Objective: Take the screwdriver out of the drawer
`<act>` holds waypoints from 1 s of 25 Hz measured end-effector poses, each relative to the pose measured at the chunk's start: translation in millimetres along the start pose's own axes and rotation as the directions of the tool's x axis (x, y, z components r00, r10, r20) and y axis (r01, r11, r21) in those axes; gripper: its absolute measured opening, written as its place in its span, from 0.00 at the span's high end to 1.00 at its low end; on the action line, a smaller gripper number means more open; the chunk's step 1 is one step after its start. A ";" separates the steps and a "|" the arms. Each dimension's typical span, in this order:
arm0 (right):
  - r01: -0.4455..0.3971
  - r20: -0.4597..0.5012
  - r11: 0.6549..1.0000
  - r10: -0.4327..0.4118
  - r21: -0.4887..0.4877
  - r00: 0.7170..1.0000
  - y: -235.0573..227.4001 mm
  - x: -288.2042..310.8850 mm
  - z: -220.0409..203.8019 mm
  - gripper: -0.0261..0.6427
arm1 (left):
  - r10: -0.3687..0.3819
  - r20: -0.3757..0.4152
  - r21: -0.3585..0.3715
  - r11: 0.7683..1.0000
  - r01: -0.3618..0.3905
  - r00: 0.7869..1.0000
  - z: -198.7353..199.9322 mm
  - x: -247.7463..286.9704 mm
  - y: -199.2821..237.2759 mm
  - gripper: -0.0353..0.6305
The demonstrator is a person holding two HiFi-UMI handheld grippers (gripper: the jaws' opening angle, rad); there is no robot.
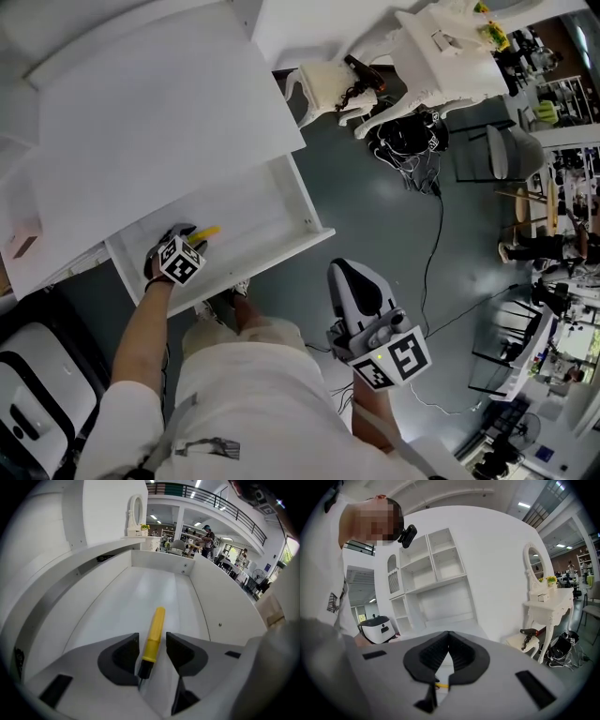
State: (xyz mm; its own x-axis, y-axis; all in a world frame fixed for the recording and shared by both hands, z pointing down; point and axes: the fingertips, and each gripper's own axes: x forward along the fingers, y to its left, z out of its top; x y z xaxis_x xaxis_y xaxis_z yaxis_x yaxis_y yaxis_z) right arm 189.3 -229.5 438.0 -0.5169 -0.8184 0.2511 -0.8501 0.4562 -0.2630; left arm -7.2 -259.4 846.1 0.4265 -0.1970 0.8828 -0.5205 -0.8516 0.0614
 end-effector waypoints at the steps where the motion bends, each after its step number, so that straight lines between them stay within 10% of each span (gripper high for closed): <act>1: -0.001 0.003 1.000 0.001 0.000 1.000 -0.5 0.9 1.4 0.95 | 0.001 -0.002 -0.001 1.000 -0.001 1.000 -0.4 -0.3 -0.3 0.68; 15: 0.014 0.106 0.998 -0.008 -0.053 0.994 -6.5 -19.5 44.5 0.95 | 0.005 -0.193 -0.074 0.997 -0.020 0.981 -7.6 -3.9 2.1 0.83; 25: -0.136 0.191 0.990 0.142 -0.044 0.971 39.2 -26.8 51.7 0.95 | 0.137 -0.063 -0.149 0.978 -0.145 0.989 -3.9 -65.9 2.4 0.83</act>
State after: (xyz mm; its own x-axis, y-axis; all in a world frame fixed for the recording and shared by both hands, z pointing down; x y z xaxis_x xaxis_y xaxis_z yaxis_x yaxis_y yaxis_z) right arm 175.0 -207.7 372.8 -0.6032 -0.7970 0.0288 -0.7758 0.5780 -0.2531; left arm -39.5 -246.6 789.8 0.3037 -0.2813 0.9103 -0.6816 -0.7317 0.0013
